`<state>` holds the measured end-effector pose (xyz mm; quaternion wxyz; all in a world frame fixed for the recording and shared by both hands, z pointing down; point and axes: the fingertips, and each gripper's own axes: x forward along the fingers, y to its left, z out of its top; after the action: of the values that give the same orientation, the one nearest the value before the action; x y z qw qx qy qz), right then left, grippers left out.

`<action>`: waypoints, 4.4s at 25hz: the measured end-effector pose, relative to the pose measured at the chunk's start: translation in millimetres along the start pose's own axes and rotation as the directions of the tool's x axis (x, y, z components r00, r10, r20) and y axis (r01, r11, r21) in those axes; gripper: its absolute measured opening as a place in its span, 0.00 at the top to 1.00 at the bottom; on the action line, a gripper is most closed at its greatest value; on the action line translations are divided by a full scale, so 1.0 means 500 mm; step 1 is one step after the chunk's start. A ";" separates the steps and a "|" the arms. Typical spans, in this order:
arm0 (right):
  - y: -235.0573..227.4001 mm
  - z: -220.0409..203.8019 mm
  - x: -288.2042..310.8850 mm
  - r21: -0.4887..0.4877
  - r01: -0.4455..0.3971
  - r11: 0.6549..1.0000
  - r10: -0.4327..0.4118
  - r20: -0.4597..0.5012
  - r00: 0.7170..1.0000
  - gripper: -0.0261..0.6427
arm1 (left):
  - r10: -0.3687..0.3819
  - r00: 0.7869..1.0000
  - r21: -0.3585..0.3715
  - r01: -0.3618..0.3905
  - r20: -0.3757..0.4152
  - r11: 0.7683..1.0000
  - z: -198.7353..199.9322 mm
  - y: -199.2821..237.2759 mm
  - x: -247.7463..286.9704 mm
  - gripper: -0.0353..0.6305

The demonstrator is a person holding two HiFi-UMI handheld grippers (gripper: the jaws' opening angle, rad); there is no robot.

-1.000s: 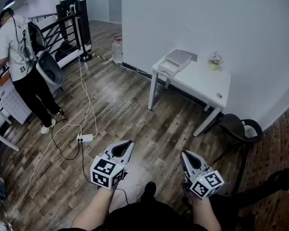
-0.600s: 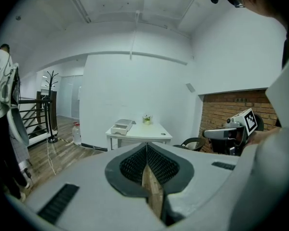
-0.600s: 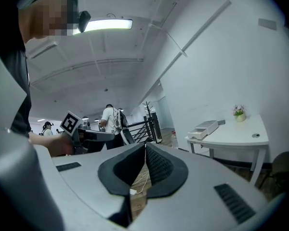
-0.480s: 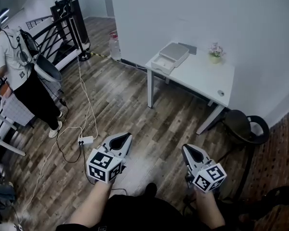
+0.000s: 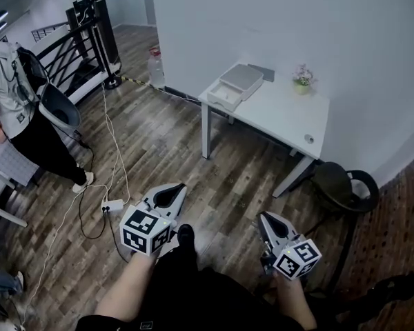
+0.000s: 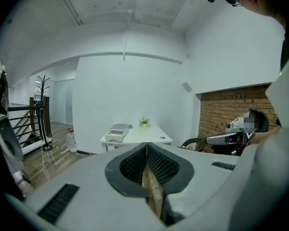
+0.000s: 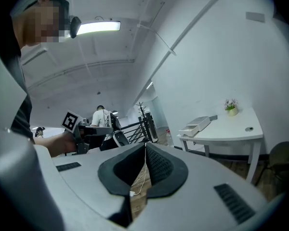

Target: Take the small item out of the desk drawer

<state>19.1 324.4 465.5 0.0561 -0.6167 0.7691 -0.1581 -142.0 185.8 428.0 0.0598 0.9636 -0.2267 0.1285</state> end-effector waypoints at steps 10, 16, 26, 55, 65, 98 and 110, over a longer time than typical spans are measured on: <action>-0.145 0.033 0.159 -0.006 0.071 0.997 -0.072 -0.031 0.997 0.95 | -0.090 0.996 -0.054 0.090 0.001 0.994 0.003 0.121 0.228 0.93; -0.284 0.115 0.400 -0.056 0.075 0.996 -0.078 -0.056 0.995 0.95 | -0.127 0.992 -0.055 0.128 0.019 0.990 0.065 0.289 0.434 0.93; -0.367 0.245 0.792 -0.123 0.023 0.992 -0.035 -0.092 0.995 0.95 | -0.197 0.980 -0.046 0.197 0.004 0.979 0.148 0.538 0.657 0.93; -0.778 0.290 1.084 -0.066 -0.456 0.887 0.405 -0.360 0.840 0.95 | 0.226 0.971 -0.100 -0.234 -0.083 0.967 0.246 0.650 1.111 0.93; -0.800 0.254 1.177 -0.130 -0.541 0.831 0.423 -0.482 0.767 0.84 | 0.319 0.937 -0.182 -0.342 -0.146 0.922 0.167 0.684 1.077 0.93; -0.865 -0.085 1.361 -0.420 -0.780 0.464 -0.114 -0.902 0.417 0.69 | 0.416 0.894 -0.383 -0.448 -0.168 0.808 0.002 0.744 0.916 0.93; -0.873 -0.109 1.393 -0.477 -0.799 0.365 -0.253 -0.877 0.408 0.71 | 0.411 0.899 -0.399 -0.437 -0.155 0.806 -0.017 0.758 0.867 0.93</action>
<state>247.5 -422.0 729.2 -0.6396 -0.1940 0.7438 0.0006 59.5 -332.7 577.1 0.2443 0.8477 -0.4565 0.1155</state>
